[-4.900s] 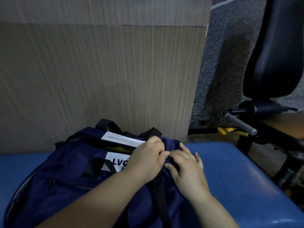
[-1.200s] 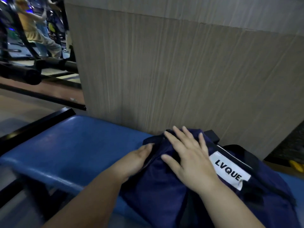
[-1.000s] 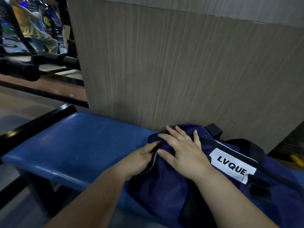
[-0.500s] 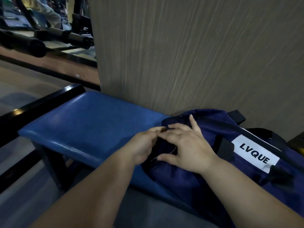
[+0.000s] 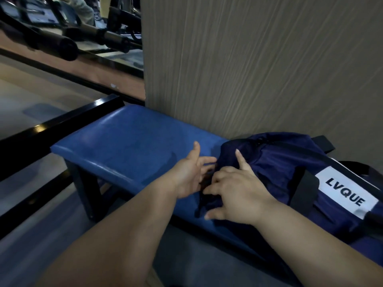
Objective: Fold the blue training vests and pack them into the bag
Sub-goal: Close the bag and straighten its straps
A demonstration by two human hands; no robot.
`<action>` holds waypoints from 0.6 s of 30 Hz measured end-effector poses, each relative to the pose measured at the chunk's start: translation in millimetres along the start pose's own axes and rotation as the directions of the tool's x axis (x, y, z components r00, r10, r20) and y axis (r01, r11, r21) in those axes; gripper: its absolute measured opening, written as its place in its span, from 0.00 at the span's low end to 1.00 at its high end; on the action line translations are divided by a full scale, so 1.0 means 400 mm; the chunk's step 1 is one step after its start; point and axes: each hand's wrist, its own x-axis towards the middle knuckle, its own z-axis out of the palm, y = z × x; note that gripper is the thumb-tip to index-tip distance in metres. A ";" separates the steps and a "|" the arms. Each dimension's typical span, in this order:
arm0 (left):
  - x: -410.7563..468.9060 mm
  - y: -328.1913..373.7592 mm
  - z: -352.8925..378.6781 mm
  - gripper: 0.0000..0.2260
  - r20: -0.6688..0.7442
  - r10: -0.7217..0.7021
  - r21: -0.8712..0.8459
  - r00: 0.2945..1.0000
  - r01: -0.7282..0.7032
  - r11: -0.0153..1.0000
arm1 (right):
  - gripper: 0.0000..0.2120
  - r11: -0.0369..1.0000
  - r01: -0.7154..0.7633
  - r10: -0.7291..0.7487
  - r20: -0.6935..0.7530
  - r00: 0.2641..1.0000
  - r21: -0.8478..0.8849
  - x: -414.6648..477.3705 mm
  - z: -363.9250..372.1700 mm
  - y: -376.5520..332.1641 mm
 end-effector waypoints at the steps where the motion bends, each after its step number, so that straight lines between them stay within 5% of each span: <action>1: -0.002 -0.002 -0.005 0.40 -0.003 0.002 0.003 1.000 -0.002 1.000 | 0.27 0.999 -0.017 0.018 0.029 0.999 -0.030 0.006 -0.004 -0.010; 9: -0.005 -0.006 -0.009 0.37 0.037 0.030 0.051 0.999 -0.032 0.998 | 0.15 0.997 -0.080 0.080 0.012 0.997 -0.006 0.017 -0.001 -0.048; 13: -0.002 -0.008 -0.004 0.34 0.101 0.060 0.125 0.993 -0.073 0.989 | 0.12 0.991 -0.080 0.102 -0.220 0.970 0.107 0.006 0.032 -0.035; 18: 0.010 -0.020 0.005 0.31 0.199 0.171 0.224 0.965 -0.215 0.951 | 0.14 0.961 -0.139 0.243 -0.486 0.840 0.240 -0.021 0.037 0.013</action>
